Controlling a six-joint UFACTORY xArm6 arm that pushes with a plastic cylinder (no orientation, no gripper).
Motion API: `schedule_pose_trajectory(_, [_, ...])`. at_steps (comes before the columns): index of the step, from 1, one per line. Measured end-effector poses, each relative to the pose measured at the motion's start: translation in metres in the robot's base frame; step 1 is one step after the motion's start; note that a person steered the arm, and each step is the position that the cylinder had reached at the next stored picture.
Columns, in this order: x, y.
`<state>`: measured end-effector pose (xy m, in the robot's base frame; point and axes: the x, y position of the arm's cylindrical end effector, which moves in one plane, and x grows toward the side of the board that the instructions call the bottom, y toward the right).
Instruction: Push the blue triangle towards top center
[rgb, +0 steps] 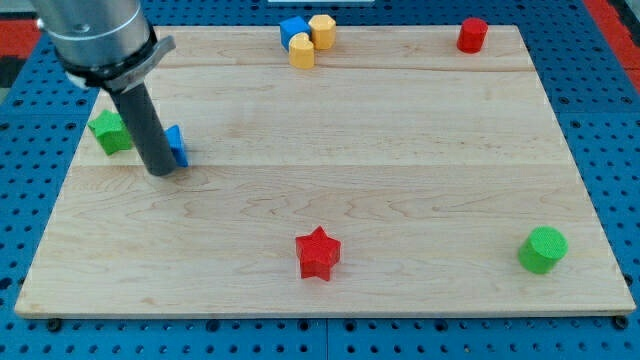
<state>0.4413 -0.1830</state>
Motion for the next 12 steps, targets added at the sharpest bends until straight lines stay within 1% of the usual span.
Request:
schedule_pose_trajectory(2, [-0.062, 0.0])
schedule_pose_trajectory(3, [-0.077, 0.0])
schedule_pose_trajectory(4, [-0.083, 0.009])
schedule_pose_trajectory(5, [-0.102, 0.019])
schedule_pose_trajectory(6, [-0.118, 0.014])
schedule_pose_trajectory(7, [-0.131, 0.021])
schedule_pose_trajectory(8, [-0.141, 0.055])
schedule_pose_trajectory(10, [-0.141, 0.122])
schedule_pose_trajectory(12, [-0.137, 0.145])
